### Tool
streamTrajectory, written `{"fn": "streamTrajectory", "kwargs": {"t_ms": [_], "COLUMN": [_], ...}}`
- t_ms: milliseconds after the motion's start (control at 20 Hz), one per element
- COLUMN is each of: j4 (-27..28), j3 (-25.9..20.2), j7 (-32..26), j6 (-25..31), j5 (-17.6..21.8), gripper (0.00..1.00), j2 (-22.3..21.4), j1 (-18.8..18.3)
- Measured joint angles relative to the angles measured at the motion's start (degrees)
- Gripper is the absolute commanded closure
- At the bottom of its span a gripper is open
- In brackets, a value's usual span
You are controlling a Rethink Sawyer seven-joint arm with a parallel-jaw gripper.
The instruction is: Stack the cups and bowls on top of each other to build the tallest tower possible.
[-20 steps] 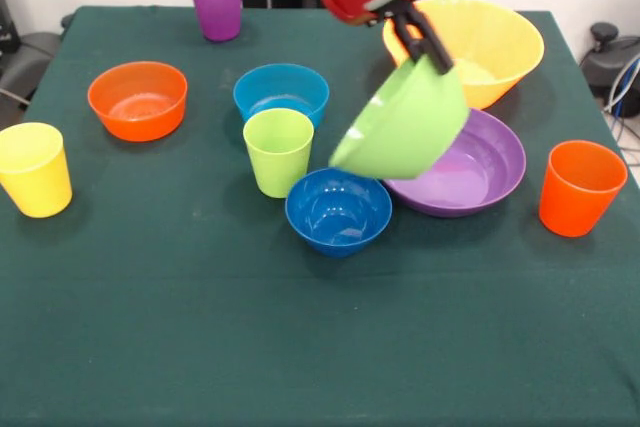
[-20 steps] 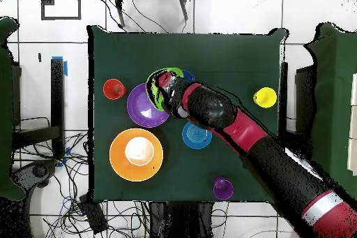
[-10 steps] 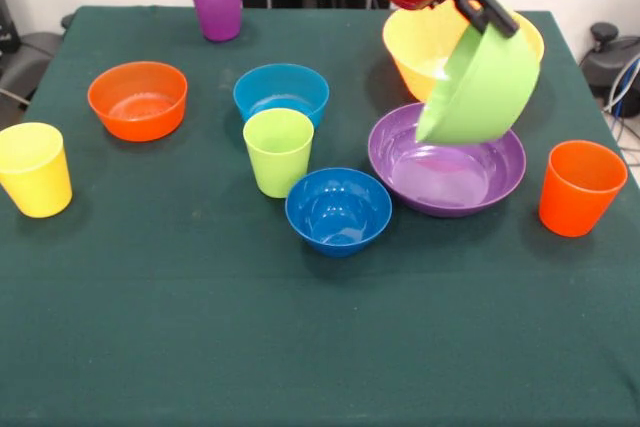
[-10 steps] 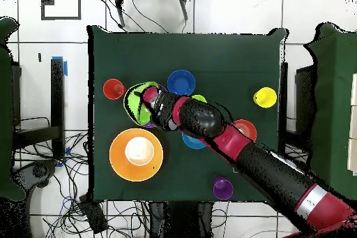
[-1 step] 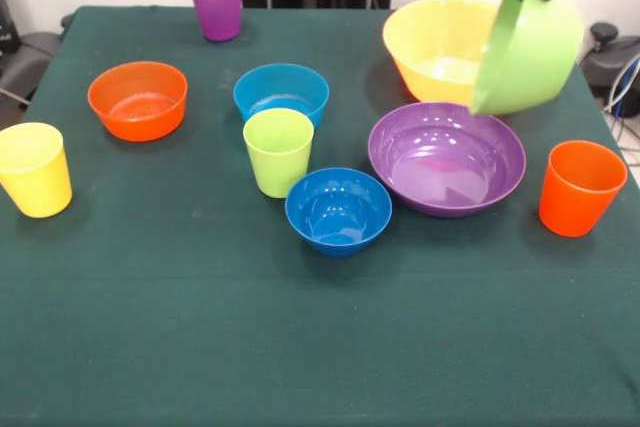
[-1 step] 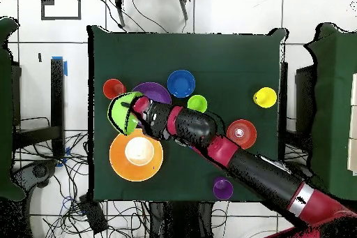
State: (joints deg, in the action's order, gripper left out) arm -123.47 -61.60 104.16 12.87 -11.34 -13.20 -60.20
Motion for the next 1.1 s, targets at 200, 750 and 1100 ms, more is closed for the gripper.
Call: {"fn": "streamTrajectory", "kwargs": {"t_ms": [200, 750, 1100], "j4": [-0.4, -0.3, -0.3], "j3": [-1.0, -1.8, -2.9], "j7": [0.0, 0.0, 0.0], "j6": [0.0, 4.2, 11.6], "j5": [0.0, -0.1, -1.1], "gripper": [1.0, 1.0, 1.0], "j2": [5.9, 15.2, 14.9], "j1": [-0.9, -2.9, -4.6]}}
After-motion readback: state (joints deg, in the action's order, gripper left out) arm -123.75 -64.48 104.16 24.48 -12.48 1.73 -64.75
